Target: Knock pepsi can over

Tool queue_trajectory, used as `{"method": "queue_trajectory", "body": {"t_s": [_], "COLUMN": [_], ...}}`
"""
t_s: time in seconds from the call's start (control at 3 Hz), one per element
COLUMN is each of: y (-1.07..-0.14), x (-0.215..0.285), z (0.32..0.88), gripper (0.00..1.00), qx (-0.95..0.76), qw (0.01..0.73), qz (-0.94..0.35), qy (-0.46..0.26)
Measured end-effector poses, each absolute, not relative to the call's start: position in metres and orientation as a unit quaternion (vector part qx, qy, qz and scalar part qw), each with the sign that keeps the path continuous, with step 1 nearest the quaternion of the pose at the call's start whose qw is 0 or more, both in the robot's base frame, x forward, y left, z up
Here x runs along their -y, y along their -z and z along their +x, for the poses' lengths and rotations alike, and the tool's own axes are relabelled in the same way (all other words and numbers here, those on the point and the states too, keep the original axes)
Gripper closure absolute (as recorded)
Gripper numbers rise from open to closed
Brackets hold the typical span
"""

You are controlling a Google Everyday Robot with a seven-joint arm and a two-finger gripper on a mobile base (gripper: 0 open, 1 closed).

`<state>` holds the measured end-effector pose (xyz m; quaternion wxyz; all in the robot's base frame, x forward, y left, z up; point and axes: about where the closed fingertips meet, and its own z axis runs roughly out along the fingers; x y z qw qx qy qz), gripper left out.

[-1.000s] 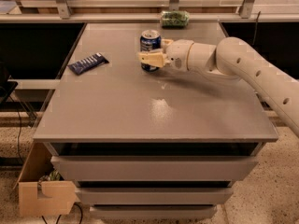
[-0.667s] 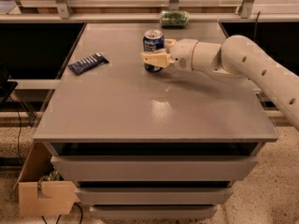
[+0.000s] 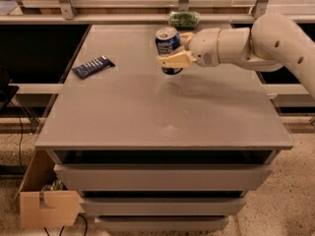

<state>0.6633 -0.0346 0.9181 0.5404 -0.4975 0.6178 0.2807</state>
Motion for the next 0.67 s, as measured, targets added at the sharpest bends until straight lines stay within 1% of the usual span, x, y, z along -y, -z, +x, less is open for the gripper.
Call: {"method": "queue_trajectory", "body": {"t_s": [0.33,0.67], "y": [-0.931,-0.93], "x": [0.037,0.033], "z": [0.646,0.626], "gripper": [1.0,1.0], "qx": [-0.601,-0.58], "qw": [0.501,0.443], "qz": [-0.572,-0.653], "qy": [-0.247,-0.205]}}
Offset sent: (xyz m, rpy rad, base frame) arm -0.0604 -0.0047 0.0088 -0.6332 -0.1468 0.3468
